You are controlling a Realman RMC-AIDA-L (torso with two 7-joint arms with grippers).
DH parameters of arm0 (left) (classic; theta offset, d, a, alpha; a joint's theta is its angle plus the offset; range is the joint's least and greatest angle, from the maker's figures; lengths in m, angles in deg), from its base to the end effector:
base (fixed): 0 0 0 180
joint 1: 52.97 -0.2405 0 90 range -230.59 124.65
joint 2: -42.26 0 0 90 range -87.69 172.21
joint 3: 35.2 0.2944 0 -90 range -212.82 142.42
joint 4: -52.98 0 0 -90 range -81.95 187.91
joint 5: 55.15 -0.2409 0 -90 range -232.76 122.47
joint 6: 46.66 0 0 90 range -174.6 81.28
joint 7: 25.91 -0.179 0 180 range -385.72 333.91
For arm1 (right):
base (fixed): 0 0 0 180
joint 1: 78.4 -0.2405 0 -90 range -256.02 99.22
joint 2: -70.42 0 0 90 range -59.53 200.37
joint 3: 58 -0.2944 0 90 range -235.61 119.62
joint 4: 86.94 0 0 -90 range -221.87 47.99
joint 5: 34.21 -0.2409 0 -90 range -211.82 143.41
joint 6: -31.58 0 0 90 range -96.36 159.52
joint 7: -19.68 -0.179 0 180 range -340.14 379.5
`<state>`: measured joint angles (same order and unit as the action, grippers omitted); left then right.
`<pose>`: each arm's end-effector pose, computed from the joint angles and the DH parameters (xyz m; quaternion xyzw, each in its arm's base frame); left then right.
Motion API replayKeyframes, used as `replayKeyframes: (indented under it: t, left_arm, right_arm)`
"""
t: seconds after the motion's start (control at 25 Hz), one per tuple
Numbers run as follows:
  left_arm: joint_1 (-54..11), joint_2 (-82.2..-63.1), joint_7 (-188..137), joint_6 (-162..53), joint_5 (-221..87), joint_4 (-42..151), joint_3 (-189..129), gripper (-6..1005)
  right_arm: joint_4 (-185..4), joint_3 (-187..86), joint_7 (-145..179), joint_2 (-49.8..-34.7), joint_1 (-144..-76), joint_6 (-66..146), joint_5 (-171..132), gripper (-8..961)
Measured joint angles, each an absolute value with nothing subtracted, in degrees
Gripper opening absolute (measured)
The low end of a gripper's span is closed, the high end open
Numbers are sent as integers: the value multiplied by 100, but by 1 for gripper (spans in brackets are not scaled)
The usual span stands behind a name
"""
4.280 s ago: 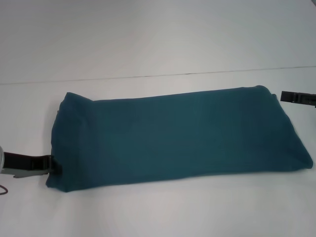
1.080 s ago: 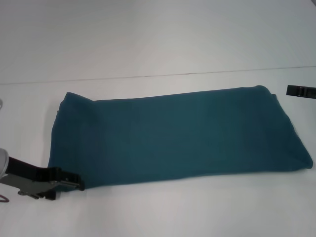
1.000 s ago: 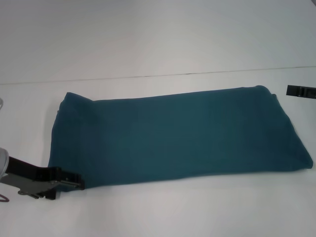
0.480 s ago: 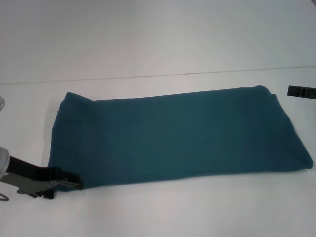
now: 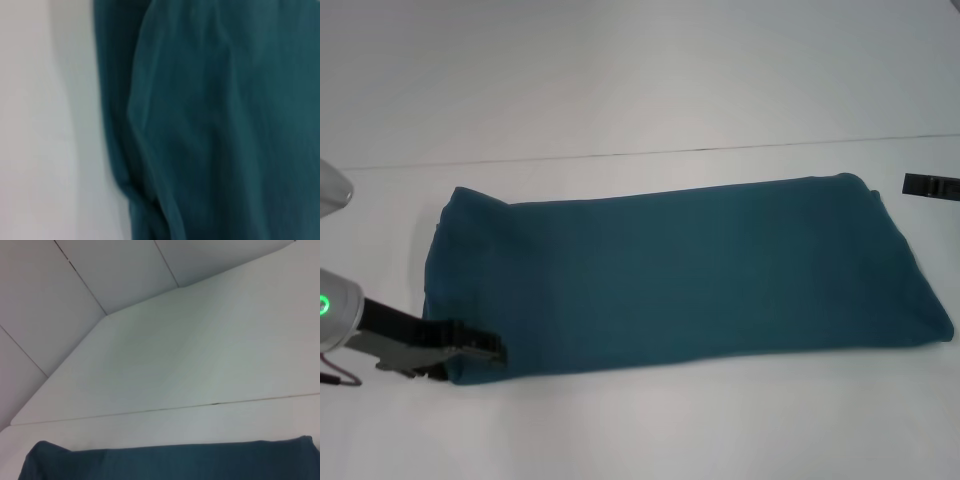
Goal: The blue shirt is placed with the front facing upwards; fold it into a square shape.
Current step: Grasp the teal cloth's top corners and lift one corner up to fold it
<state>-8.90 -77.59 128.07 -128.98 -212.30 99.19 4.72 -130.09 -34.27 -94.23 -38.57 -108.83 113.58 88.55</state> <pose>-0.3052 0.4387 -0.0424 -0.7439 -0.6472 0.0386 0.1619 0.3716 0.4287 0.1003 -0.7943 0.4814 0.2421 0.2807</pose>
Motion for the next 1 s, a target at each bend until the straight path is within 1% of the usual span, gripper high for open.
replayKeyframes:
  t: [0.32, 1.0]
  left_arm:
    - [-770, -7784, 12784, -12561, -21228, 9891, 579, 855]
    - [-867, -7745, 12778, -12727, -21270, 9995, 650, 840]
  right_arm:
    - [-13010, -3427, -9422, -3857, -10872, 11358, 8807, 917]
    - [-13010, -3427, -9409, -3856, -10885, 11313, 8804, 917]
